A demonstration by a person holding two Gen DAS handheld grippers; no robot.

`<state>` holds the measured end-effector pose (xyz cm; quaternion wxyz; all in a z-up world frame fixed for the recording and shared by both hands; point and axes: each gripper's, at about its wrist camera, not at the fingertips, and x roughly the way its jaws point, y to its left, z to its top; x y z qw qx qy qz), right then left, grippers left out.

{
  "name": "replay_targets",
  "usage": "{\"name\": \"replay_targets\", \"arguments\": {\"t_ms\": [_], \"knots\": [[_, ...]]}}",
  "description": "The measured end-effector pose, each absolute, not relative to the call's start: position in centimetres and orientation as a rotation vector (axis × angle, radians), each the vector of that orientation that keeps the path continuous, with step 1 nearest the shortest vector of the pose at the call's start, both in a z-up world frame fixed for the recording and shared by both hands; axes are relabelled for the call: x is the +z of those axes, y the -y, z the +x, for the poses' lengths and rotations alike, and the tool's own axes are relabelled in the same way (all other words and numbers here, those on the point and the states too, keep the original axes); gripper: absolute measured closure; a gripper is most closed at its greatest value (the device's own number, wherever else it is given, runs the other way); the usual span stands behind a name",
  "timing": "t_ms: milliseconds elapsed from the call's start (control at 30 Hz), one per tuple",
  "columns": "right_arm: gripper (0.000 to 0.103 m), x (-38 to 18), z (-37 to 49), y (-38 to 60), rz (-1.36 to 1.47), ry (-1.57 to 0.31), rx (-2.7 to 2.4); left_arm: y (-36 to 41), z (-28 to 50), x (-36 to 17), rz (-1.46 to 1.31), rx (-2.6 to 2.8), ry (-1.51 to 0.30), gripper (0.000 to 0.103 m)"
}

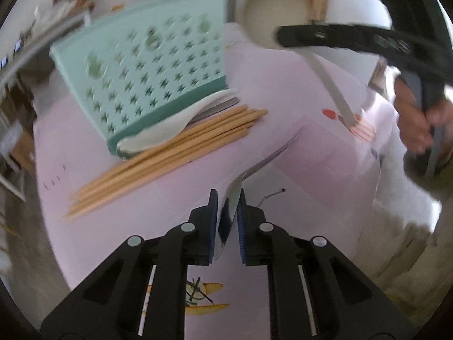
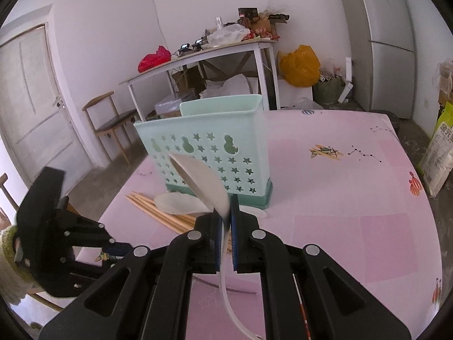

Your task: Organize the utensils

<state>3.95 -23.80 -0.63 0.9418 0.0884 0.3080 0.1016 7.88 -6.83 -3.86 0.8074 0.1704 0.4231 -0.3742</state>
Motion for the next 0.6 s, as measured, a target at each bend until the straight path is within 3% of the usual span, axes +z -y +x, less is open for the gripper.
{"name": "replay_targets", "arguments": {"t_ms": [100, 167, 600], "knots": [[0.097, -0.6, 3.9, 23.5, 0.179, -0.629, 0.209, 5.7, 9.2, -4.6, 0.241, -0.79, -0.968, 0.079], [0.097, -0.5, 3.9, 23.4, 0.177, -0.628, 0.209, 4.6, 9.6, -4.8, 0.153, -0.775, -0.992, 0.063], [0.097, -0.3, 3.5, 23.3, 0.181, -0.621, 0.203, -1.3, 11.1, -6.5, -0.448, -0.687, -1.102, 0.063]]}}
